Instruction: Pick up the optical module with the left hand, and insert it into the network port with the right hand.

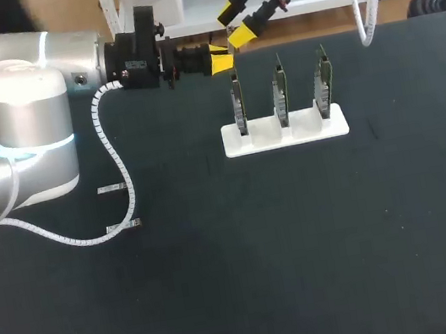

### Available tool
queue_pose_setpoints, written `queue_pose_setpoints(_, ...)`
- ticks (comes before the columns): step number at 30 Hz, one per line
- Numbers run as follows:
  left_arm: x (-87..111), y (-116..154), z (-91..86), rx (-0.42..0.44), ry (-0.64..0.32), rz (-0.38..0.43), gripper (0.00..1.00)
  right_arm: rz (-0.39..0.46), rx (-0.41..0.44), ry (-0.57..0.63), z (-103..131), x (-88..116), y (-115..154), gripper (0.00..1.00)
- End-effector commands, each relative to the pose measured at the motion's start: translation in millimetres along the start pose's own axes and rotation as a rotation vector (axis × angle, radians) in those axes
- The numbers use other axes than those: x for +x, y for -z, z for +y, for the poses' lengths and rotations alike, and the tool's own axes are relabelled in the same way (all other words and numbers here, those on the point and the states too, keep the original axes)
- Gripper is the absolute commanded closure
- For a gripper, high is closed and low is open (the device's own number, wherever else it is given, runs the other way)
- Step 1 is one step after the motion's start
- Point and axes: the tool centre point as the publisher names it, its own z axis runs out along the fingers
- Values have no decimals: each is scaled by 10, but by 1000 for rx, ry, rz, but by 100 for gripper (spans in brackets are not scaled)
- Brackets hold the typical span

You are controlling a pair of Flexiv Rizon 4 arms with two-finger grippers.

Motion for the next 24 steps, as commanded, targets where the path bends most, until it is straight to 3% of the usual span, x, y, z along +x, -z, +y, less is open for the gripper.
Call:
queue_pose_setpoints(1, 1, -1, 3, 0, 0, 0, 100, 5, 12, -1, 34, 7, -9, 100)
queue_pose_setpoints(19, 1, -1, 3, 0, 0, 0, 100, 4, 26, -5, 16, 11, 16, 100)
queue_pose_setpoints(20, 1, -1, 3, 0, 0, 0, 81, 3, 26, -5, 16, 12, 18, 100)
queue_pose_setpoints(21, 1, -1, 3, 0, 0, 0, 15, 2, 27, -6, 15, 14, 18, 100)
queue_pose_setpoints(22, 1, -1, 3, 0, 0, 0, 0, 2, 28, -6, 15, 16, 20, 100)
queue_pose_setpoints(24, 1, -1, 3, 0, 0, 0, 0, 0, 28, -6, 14, 17, 20, 100)
